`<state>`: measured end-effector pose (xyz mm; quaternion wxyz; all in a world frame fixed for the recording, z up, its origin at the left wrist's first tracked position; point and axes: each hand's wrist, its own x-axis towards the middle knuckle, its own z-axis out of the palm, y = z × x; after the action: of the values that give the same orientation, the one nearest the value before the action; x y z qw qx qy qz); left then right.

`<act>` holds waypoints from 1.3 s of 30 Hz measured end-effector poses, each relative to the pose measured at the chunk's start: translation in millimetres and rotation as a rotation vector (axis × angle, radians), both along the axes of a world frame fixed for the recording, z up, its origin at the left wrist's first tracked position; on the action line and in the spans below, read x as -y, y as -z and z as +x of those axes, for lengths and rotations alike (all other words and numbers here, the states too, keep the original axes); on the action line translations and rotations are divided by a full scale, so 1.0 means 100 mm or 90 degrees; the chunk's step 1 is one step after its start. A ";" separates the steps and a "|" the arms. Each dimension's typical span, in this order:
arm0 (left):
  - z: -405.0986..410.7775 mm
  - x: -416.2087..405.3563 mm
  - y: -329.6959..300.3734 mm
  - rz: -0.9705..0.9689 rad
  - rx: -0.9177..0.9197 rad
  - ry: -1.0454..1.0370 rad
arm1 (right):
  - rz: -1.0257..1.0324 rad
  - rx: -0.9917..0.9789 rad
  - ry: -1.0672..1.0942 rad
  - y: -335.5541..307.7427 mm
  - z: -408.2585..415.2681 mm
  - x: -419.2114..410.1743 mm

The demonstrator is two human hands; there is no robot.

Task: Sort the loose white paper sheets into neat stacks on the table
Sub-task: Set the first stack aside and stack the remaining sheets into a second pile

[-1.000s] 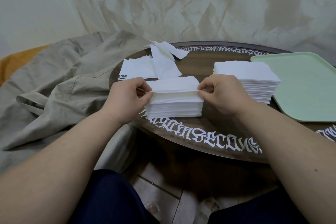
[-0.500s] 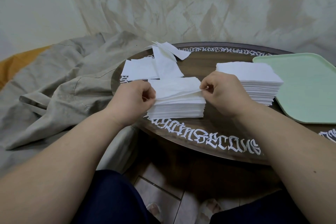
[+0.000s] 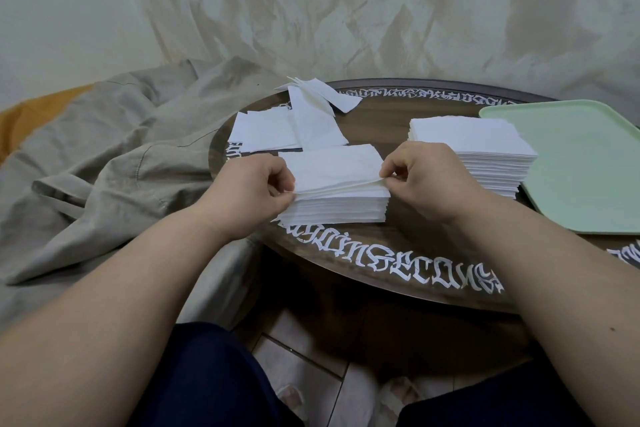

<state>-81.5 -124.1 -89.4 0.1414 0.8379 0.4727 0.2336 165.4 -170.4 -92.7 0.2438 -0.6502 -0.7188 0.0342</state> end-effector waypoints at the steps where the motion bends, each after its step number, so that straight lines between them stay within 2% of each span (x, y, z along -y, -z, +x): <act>1: 0.00 0.00 0.00 -0.002 -0.007 0.003 | -0.007 0.002 -0.001 0.01 0.00 0.00; 8: 0.03 -0.01 0.01 0.028 -0.070 0.029 | 0.005 -0.005 0.010 -0.02 0.01 0.00; 12: 0.06 0.00 0.02 0.050 -0.091 0.037 | -0.047 0.031 0.003 0.00 0.02 0.01; 26: -0.01 -0.01 0.02 0.022 -0.036 -0.037 | -0.016 0.114 -0.024 0.02 -0.05 -0.08; 33: 0.00 -0.01 0.03 0.010 -0.037 -0.039 | -0.015 0.077 0.006 0.04 -0.03 -0.07; 39: 0.00 -0.01 0.01 0.011 -0.026 -0.042 | -0.019 0.087 -0.038 0.02 -0.09 -0.07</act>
<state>-81.0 -123.3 -90.9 0.1164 0.8278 0.5006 0.2249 156.1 -163.4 -95.0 0.1832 -0.6327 -0.7524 0.0074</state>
